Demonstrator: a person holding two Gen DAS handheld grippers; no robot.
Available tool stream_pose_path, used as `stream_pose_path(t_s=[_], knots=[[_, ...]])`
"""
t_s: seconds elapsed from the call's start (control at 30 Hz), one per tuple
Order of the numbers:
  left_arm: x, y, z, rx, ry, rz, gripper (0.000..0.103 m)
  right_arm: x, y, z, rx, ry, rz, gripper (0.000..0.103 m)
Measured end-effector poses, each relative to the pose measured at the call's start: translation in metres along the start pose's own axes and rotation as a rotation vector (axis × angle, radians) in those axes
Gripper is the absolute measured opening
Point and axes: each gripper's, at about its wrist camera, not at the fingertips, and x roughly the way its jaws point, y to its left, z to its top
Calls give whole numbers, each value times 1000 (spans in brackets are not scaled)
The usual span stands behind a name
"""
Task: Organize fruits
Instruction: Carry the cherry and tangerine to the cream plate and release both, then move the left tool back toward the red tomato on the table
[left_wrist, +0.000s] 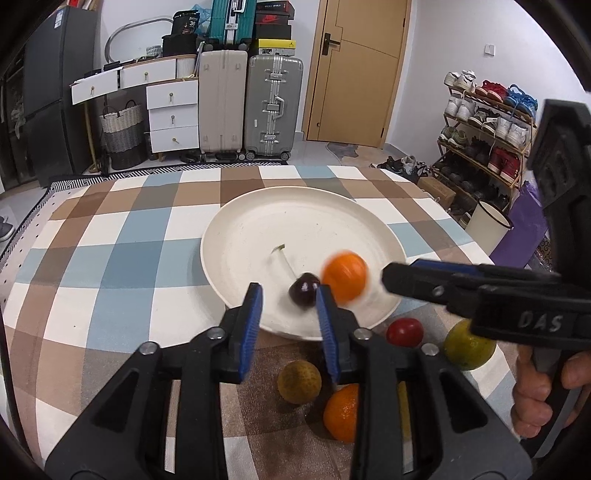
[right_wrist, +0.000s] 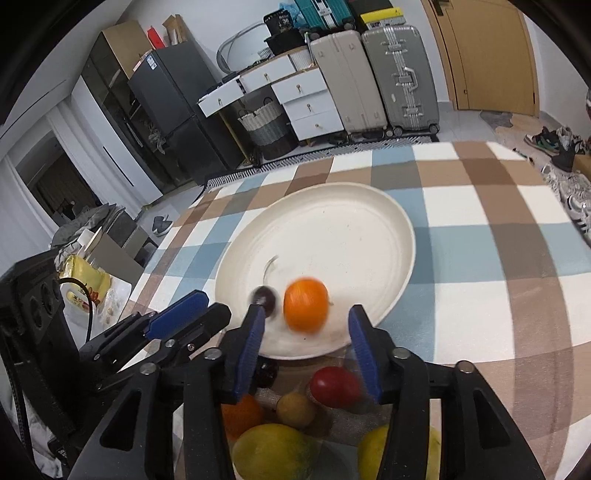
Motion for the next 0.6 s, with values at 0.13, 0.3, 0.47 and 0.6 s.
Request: stream_pose_path(t_s=[0.13,0.3,0.47,0.6], knots=[[-11,4,-4,-12,-23,-1,73,-25,-5,-1,-11,-54,-35,55],[-31,9,-9,-23,-54,5,86,-53,-19,-7,-2,-108,-63,89],[-50,6,-15,-20,-60,18,94,-67,-22,-20,-34,-87,-82,101],[-67,-1,-26,3,-62,19,102,-76,-17,-35,-74,-72,-113,102]])
